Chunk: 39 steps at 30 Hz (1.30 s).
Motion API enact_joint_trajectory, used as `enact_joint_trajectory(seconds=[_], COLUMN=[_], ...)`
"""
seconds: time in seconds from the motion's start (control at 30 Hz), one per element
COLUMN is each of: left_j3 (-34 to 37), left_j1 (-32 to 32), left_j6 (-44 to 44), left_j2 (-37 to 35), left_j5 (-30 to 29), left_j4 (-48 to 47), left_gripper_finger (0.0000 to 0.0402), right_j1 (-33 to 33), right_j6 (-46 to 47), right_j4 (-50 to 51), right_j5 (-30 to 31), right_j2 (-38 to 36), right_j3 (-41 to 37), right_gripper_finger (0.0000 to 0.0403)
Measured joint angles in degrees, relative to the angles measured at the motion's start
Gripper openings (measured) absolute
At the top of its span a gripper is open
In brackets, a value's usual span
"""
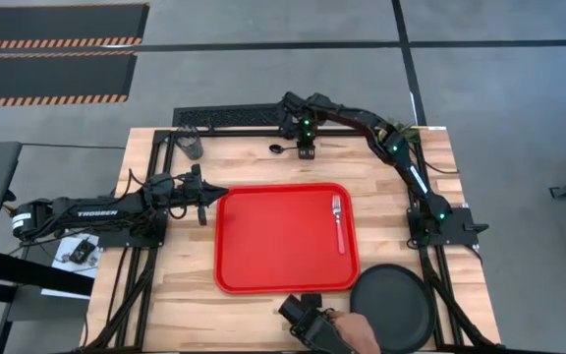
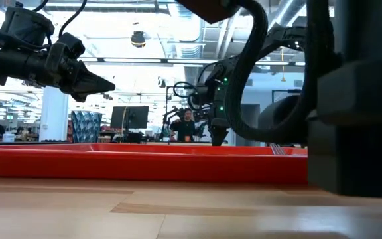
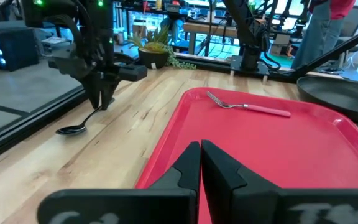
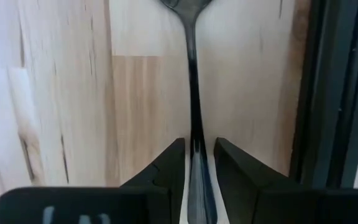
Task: Pick and place plate/cup/fork/spoon on tray
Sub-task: Put the black spoon to the left of the red fork on the red tray
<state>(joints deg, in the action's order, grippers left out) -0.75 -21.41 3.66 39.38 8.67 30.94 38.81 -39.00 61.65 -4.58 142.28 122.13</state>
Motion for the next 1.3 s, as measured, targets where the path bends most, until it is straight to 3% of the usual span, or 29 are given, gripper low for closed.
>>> enact_joint_trajectory(seconds=[0.3,0.5,0.77,1.07,1.3], left_j3=[0.0,0.0,0.0,0.0,0.0], left_j1=[0.0,0.0,0.0,0.0,0.0], left_j6=[0.0,0.0,0.2,0.7,1.9], left_j2=[0.0,0.0,0.0,0.0,0.0], left_j5=[0.0,0.0,0.0,0.0,0.0], left_j4=[0.0,0.0,0.0,0.0,0.0], left_gripper_finger=[0.0002,0.0002,0.0002,0.0002,0.0002], right_j1=[0.0,0.0,0.5,0.2,1.0], right_j6=[0.8,3.3,16.8,35.0,45.6], right_j4=[-1.3,-1.3,2.6,13.1,20.4], right_j5=[0.1,0.0,0.1,0.9,-2.8], right_j2=[0.1,0.2,0.3,-0.1,-2.5], right_j3=[-0.1,-0.2,-0.1,-0.2,-1.9], right_gripper_finger=[0.0111,0.0082,0.0046,0.0036,0.0022])
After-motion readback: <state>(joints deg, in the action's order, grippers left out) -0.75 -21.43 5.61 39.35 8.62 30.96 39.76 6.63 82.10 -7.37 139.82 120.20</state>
